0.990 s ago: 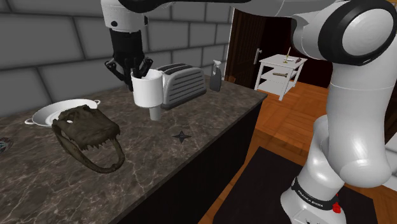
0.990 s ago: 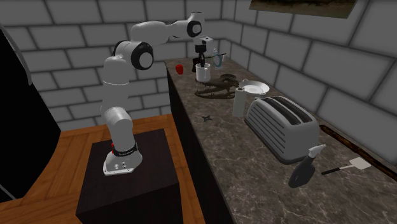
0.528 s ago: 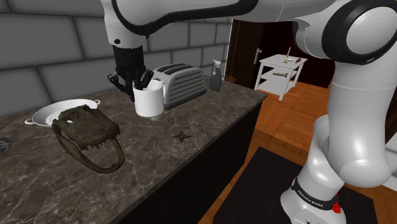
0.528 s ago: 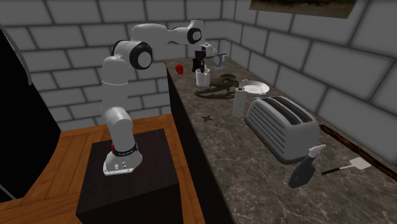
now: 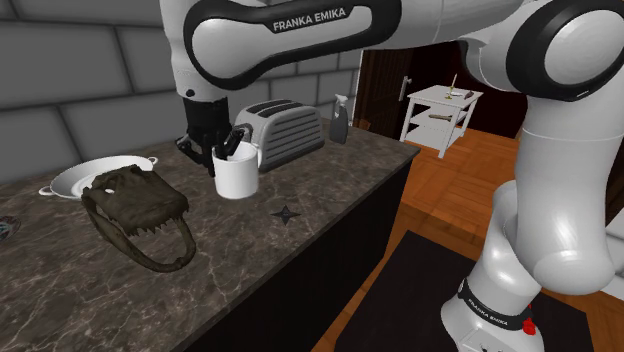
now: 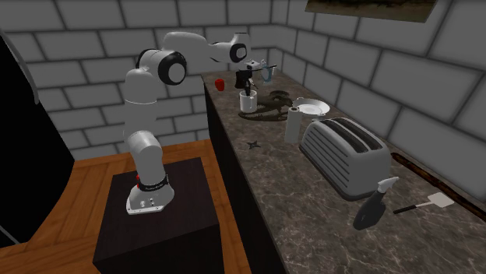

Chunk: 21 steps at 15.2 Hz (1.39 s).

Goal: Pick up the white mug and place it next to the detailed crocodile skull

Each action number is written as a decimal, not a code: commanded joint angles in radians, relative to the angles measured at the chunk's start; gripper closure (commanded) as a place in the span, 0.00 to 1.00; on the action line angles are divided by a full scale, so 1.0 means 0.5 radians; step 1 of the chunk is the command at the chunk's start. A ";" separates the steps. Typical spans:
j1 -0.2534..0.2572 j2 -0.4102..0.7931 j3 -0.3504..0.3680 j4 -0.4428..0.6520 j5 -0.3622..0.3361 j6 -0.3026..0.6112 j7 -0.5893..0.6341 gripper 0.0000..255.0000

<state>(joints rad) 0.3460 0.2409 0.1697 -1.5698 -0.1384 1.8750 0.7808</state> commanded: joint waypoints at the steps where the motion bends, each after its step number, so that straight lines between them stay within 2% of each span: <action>1: 0.000 0.000 0.000 -0.056 -0.003 0.057 0.008 1.00; 21: -0.001 0.123 -0.016 -0.428 -0.055 0.547 0.075 1.00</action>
<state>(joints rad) 0.3454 0.2988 0.1621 -1.7794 -0.1645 2.1394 0.8170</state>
